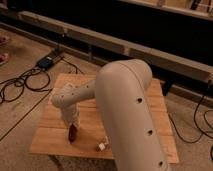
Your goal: Place the pepper in the ceramic cup
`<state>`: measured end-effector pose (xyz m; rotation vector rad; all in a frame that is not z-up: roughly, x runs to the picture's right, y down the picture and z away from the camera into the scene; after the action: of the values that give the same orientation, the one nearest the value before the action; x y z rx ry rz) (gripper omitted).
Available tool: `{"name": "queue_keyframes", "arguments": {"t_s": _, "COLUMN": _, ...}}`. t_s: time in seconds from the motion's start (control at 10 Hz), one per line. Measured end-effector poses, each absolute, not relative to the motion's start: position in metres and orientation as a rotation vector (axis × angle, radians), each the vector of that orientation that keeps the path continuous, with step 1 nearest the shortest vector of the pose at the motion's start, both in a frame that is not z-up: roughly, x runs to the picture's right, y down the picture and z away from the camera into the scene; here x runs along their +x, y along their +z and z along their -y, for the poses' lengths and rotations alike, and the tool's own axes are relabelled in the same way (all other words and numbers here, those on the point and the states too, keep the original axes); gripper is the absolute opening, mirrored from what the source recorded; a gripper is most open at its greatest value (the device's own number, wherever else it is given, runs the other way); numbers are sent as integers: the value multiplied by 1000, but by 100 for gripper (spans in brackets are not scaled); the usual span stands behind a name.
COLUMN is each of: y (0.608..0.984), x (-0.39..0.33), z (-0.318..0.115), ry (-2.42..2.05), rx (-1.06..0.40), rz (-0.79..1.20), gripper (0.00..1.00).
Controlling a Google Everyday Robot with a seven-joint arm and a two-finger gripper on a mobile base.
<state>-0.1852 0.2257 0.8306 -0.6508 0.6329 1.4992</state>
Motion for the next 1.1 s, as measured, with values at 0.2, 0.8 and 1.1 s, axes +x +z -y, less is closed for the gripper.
{"name": "queue_keyframes", "arguments": {"t_s": 0.2, "y": 829, "x": -180, "z": -223, "ry": 1497, "rx": -648, "rz": -641, "gripper": 6}}
{"name": "queue_keyframes", "arguments": {"t_s": 0.8, "y": 821, "x": -167, "z": -161, "ry": 1446, "rx": -590, "rz": -578, "gripper": 0}}
{"name": "queue_keyframes", "arguments": {"t_s": 1.1, "y": 828, "x": -160, "z": -118, "ry": 1426, "rx": -511, "rz": -542, "gripper": 0}}
